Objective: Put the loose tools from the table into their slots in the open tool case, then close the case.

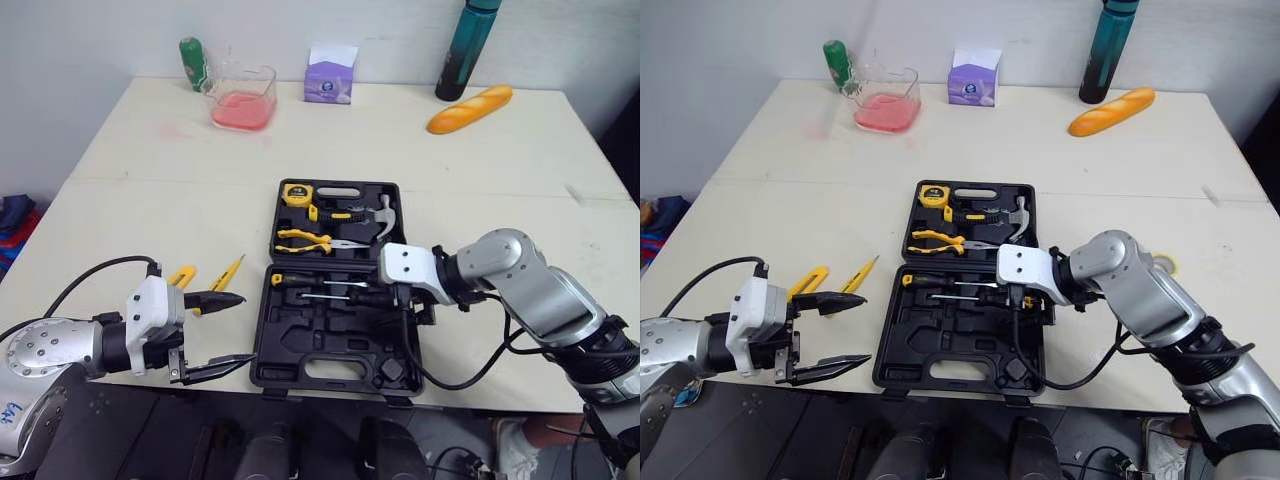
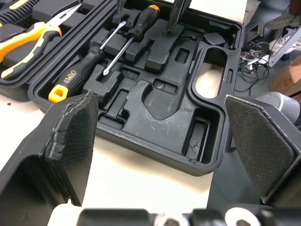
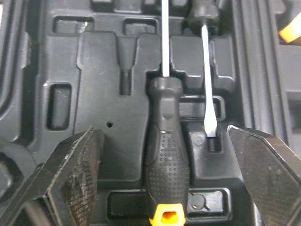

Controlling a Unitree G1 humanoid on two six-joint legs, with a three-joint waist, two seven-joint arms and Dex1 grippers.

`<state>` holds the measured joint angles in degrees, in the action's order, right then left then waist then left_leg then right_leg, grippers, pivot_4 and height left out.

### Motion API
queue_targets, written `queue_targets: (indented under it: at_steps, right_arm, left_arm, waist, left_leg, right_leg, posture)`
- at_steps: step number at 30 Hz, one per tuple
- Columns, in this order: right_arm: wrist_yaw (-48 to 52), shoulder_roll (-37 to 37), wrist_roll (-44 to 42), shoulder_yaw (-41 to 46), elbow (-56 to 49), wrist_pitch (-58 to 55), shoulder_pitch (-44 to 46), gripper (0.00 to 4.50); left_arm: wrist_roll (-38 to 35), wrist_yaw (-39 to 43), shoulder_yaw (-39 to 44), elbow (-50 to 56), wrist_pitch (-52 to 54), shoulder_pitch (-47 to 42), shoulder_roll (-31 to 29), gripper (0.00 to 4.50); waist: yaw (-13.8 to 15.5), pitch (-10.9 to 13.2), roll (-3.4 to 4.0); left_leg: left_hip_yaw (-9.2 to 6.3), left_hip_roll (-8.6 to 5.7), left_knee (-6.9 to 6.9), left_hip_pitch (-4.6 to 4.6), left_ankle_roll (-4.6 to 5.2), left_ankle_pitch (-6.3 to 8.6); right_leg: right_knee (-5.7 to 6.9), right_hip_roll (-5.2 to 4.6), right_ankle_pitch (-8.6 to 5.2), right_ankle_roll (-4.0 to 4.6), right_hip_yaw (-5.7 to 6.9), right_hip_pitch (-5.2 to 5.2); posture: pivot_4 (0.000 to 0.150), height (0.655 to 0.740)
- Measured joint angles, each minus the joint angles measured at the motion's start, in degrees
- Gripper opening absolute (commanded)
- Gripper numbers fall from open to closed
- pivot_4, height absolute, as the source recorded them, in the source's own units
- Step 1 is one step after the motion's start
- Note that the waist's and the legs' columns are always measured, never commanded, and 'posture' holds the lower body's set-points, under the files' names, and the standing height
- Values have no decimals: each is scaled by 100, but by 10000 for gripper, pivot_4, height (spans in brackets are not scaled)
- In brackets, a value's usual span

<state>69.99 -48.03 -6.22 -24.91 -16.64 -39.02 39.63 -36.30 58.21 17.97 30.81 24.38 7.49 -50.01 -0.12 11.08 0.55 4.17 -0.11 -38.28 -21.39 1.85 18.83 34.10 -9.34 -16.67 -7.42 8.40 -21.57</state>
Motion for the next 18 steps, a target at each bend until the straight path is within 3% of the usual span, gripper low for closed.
queue_targets:
  at_steps: [8, 13, 16, 18]
  right_arm:
    - [240, -73, -739, 1022, 181, 236, -170, 41167]
    - [269, 440, -1614, 1898, 445, 569, -777, 41167]
    - [180, 723, -1825, 2223, 739, 883, -1132, 33354]
    - [156, 913, -1814, 2248, 921, 1225, -1341, 22852]
  left_arm:
    - [1, -64, 0, -2, -12, -31, 51, 45000]
    - [1, -59, 3, -8, -19, -42, 52, 45000]
    - [2, -62, 2, -11, -25, -110, 52, 45000]
    - [3, -64, -3, -15, -26, -157, 54, 45000]
  waist:
    - [9, 0, -2]
    - [5, -2, -6]
    - [7, -2, -6]
    - [7, -2, -6]
  left_leg:
    - [-2, 0, 2, -1, 0, 0]
    - [-2, 1, 1, 0, 1, -1]
    - [-1, 1, 0, 5, 1, -1]
    - [1, 0, 0, 5, 2, -1]
  right_leg:
    - [-2, 0, 0, 0, 3, 2]
    - [1, 1, 0, 0, 3, 4]
    - [6, 1, 0, 1, 1, 6]
    - [8, 0, 0, 0, -1, 4]
  posture:
    - [1500, 7400]
    - [1500, 7400]
    - [1500, 7400]
    - [1500, 7400]
